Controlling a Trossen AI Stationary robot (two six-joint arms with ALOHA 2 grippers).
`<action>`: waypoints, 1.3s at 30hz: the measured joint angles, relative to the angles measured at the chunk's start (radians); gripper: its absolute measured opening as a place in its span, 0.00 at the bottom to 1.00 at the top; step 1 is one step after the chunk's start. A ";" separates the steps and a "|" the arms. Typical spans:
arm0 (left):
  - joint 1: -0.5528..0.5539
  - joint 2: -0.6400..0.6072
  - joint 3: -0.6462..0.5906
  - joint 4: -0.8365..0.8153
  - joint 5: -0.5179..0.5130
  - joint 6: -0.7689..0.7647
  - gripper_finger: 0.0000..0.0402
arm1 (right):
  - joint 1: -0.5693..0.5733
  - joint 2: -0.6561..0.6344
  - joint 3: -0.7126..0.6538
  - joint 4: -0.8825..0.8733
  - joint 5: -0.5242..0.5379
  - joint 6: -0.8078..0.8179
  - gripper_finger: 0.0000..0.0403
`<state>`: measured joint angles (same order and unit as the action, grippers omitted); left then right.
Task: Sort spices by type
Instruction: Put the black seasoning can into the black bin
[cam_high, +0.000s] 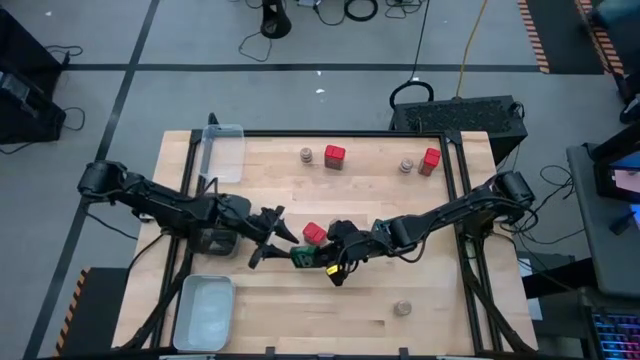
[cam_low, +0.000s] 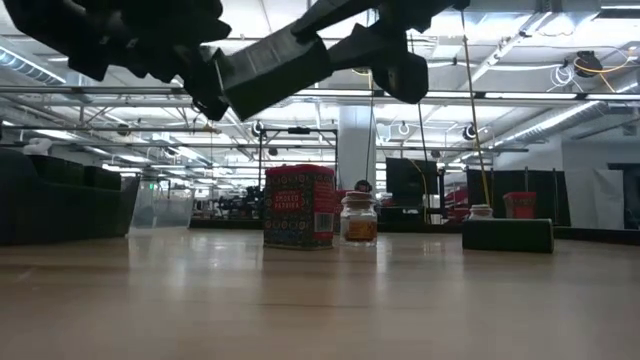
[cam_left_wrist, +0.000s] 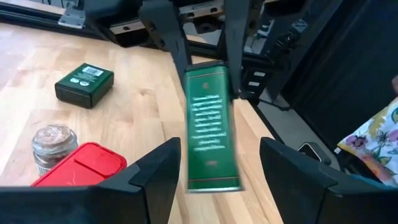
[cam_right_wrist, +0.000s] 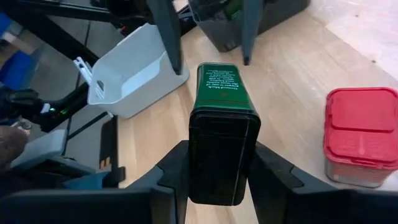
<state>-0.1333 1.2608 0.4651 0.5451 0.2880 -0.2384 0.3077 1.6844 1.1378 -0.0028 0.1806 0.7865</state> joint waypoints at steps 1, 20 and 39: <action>0.000 0.006 0.004 0.001 0.000 0.000 0.56 | 0.000 0.000 0.000 -0.001 -0.001 -0.002 0.27; 0.000 0.127 0.100 -0.014 0.063 0.007 0.56 | -0.010 0.000 0.000 0.037 -0.004 -0.084 0.27; 0.006 0.128 0.113 -0.036 0.064 -0.001 0.32 | -0.014 -0.001 0.000 0.030 0.001 -0.130 0.27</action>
<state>-0.1272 1.3884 0.5777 0.5092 0.3517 -0.2396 0.2939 1.6833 1.1378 0.0273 0.1816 0.6566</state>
